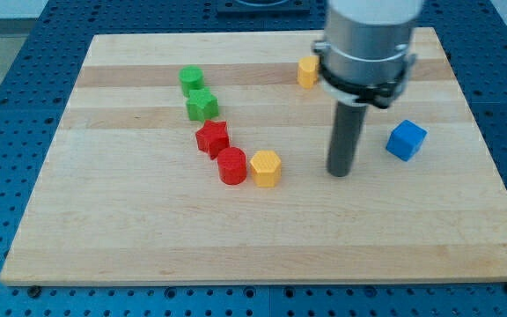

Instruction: Push the blue cube towards the yellow hexagon

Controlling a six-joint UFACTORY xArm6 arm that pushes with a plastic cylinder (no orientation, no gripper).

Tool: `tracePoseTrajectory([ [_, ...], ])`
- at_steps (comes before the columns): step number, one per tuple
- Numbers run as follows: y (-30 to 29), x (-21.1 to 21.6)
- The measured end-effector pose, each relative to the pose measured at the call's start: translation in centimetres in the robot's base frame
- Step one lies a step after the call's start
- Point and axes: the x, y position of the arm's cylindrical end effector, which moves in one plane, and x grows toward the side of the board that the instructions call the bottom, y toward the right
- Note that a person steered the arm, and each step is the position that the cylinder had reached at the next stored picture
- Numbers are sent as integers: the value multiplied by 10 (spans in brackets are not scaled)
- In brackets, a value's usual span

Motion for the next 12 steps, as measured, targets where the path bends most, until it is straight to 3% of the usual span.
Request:
tracePoseTrajectory([
  [2, 73, 0],
  [5, 62, -35],
  [7, 109, -12],
  [8, 121, -32],
  [10, 102, -95],
  [12, 59, -86],
])
